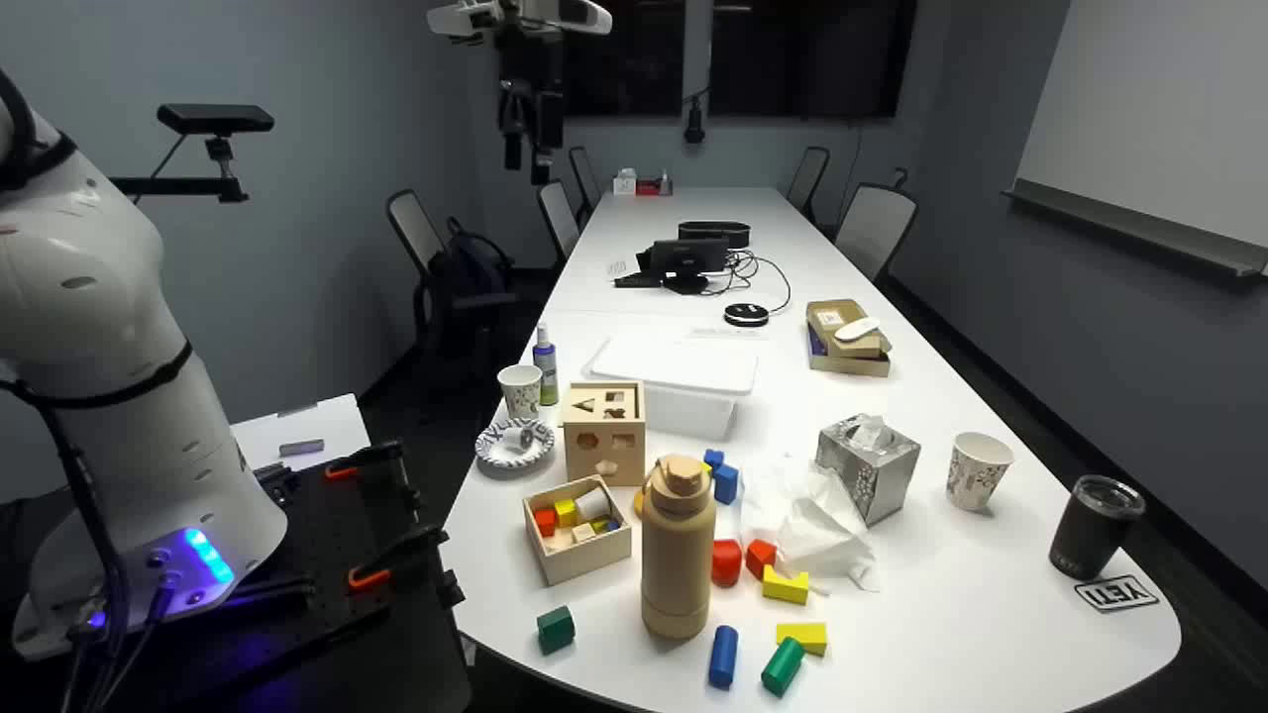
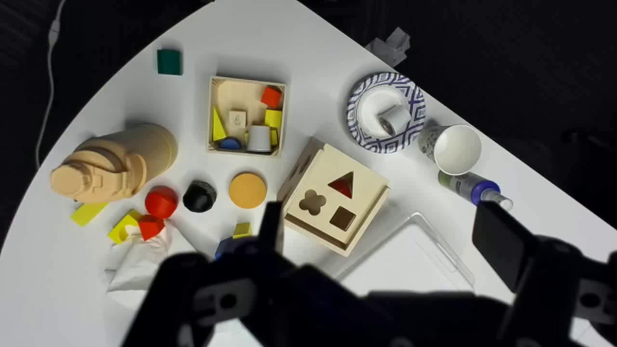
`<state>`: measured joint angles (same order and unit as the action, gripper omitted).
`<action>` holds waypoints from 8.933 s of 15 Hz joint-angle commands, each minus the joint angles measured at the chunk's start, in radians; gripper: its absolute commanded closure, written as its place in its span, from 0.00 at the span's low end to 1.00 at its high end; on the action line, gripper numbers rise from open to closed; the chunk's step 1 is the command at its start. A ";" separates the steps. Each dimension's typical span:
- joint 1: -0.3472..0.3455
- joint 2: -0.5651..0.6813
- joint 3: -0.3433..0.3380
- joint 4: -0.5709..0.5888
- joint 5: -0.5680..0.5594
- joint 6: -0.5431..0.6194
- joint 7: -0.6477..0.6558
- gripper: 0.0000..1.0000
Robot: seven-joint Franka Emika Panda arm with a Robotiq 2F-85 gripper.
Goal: Bring the peach bottle closer to the storage box
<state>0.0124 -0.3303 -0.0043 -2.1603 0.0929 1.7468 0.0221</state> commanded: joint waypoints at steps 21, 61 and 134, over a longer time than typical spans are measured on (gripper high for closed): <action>-0.262 0.098 -0.171 -0.329 0.069 0.679 0.406 0.00; -0.145 0.520 -0.328 -0.200 -0.043 0.904 1.803 0.00; -0.102 0.690 -0.203 0.290 -0.030 0.704 1.253 0.48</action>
<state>-0.0705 0.3003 -0.2402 -2.0148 0.0292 2.5171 1.3358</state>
